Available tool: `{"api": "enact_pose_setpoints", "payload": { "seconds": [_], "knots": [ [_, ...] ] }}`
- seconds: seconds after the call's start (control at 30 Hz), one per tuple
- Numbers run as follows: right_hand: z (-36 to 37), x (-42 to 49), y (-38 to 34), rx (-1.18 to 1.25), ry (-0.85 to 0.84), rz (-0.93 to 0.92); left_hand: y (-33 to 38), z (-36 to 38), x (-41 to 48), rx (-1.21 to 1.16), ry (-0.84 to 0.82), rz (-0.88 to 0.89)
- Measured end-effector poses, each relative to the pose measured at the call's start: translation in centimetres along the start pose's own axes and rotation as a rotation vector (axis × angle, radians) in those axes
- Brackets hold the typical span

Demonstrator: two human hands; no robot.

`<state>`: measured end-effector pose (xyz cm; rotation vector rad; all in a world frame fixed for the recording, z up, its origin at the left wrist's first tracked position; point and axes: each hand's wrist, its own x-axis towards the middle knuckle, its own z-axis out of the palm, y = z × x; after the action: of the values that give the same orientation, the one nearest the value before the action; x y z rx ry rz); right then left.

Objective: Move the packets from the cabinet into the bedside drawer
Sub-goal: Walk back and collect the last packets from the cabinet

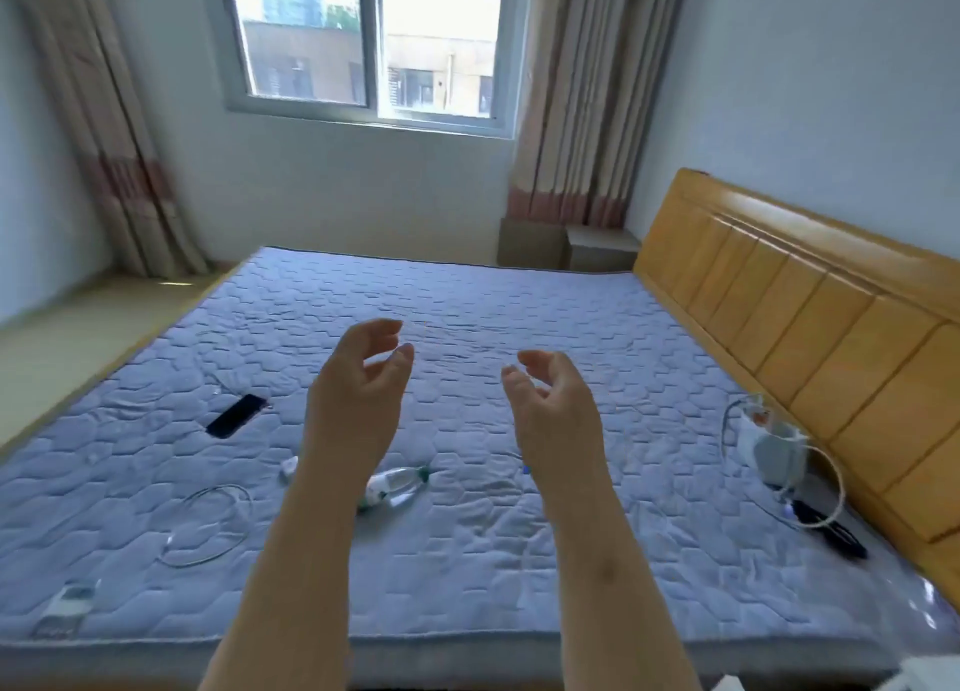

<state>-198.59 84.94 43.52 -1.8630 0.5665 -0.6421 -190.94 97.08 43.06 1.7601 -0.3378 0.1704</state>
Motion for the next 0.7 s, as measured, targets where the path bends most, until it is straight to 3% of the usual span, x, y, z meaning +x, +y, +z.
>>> {"api": "enact_pose_setpoints", "payload": {
  "seconds": [0.23, 0.53, 0.7],
  "knots": [
    [16.7, -8.5, -6.9, 0.097, -0.311, -0.065, -4.3, -20.3, -1.9, 0.188, 0.272, -0.070],
    [43.9, -26.7, -18.0, 0.215, -0.806, -0.091, -10.7, -53.5, -7.6, 0.302, 0.690, -0.258],
    [55.2, -33.3, -21.1, 0.185, -1.000, -0.097, -15.4, -64.9, -10.4, 0.355, 0.835, -0.390]
  ]
}}
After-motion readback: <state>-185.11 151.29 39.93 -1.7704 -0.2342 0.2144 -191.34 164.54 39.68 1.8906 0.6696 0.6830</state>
